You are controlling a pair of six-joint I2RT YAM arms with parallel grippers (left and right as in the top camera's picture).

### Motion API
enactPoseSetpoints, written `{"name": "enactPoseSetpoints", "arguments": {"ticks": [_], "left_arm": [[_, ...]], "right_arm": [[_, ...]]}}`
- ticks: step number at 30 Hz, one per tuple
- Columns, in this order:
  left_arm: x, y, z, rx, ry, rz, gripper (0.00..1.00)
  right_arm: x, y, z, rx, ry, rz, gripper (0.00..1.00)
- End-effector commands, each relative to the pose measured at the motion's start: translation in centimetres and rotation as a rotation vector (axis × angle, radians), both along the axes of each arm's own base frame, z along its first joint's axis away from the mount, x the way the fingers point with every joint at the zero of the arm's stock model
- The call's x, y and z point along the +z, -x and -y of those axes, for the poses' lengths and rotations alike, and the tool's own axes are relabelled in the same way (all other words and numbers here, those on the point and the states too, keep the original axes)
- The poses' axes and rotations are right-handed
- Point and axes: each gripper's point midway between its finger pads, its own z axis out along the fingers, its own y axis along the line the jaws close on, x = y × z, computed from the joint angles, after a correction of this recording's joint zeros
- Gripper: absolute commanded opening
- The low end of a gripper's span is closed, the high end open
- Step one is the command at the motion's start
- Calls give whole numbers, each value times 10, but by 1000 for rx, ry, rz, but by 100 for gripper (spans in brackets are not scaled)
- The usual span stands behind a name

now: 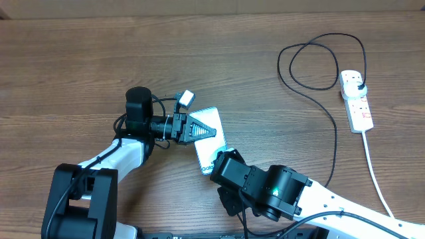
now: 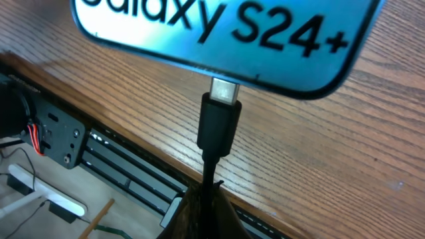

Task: Plug charger to phone and switch on socket

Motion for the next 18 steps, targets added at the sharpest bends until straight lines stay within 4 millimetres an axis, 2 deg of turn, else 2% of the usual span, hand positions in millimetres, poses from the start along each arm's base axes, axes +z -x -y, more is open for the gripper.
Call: {"name": "enactPoseSetpoints", "arguments": {"ticks": [1, 9, 18], "left_arm": [[9, 1, -1, -27, 18, 12, 4], [9, 1, -1, -27, 18, 12, 4], [8, 1, -1, -27, 13, -22, 4]], "right_arm": [[3, -1, -1, -4, -16, 5, 4], [6, 5, -11, 17, -66, -27, 4], [5, 6, -10, 13, -59, -37, 4]]}}
